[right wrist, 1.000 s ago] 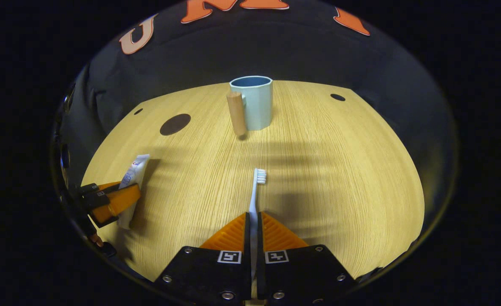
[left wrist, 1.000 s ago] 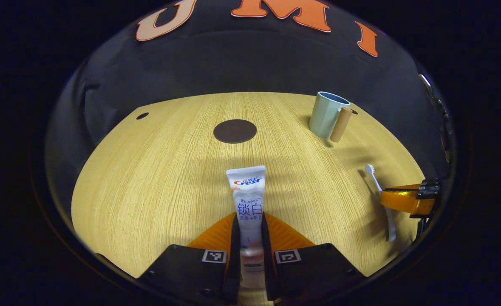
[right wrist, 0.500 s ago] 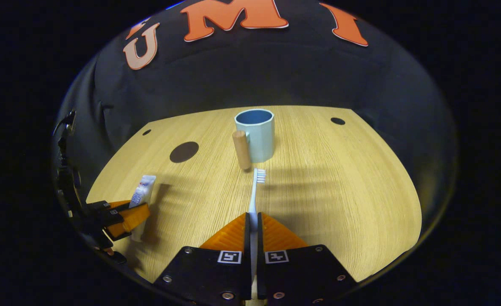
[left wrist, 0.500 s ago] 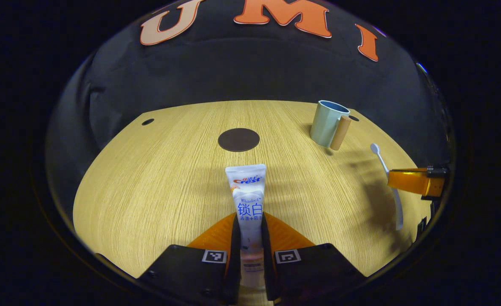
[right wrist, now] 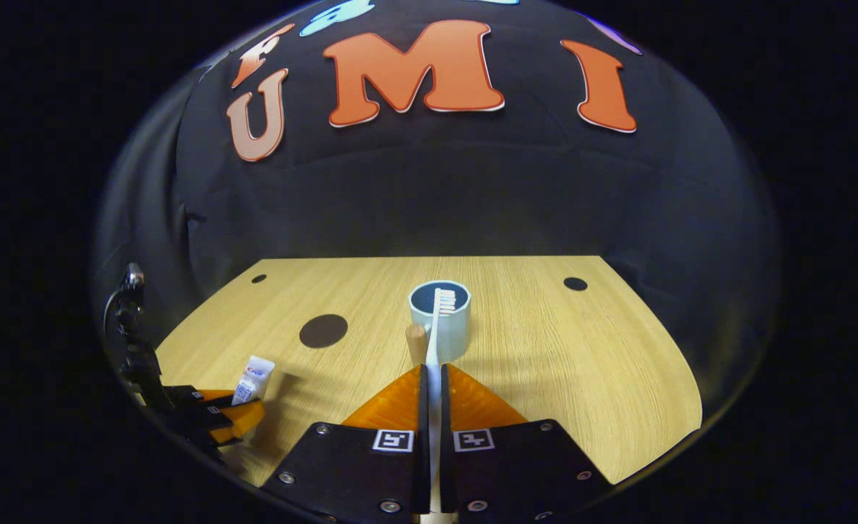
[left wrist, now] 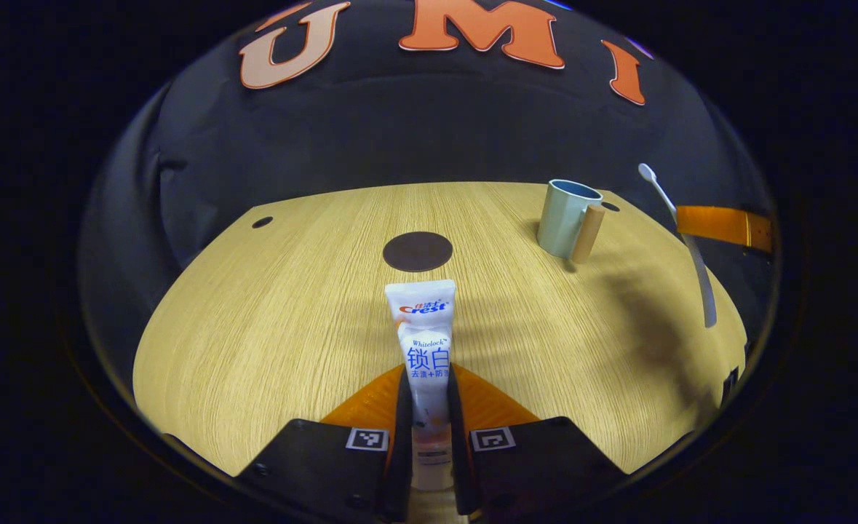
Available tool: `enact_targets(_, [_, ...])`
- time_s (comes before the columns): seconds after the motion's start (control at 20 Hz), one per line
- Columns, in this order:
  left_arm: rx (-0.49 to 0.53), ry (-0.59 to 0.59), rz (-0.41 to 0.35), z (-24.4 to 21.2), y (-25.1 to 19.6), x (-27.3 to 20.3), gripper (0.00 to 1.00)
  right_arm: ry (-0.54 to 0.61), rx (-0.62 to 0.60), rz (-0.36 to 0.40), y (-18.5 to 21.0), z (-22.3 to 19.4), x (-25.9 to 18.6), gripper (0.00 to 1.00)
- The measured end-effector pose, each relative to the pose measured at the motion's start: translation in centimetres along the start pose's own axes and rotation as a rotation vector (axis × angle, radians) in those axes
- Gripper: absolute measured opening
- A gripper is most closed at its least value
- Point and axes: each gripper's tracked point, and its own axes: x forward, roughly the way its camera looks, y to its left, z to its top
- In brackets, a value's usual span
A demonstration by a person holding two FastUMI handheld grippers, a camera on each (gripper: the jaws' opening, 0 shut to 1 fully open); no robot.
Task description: Put the toothbrush and toothpaste on the desktop into the cup, then pick up the cup and place it on the coaster on the desktop.
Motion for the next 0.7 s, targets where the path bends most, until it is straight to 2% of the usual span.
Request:
enact_targets(0.2, [0.004, -0.016, -0.007, 0.2, 0.0, -0.2, 0.27, -0.133, 0.003, 0.018, 0.4, 4.3, 0.9, 0.06])
enact_targets(0.7, [-0.016, -0.022, 0.007, 0.1, 0.1, 0.1, 0.27, -0.432, -0.003, 0.029, 0.7, 11.0, 5.2, 0.06])
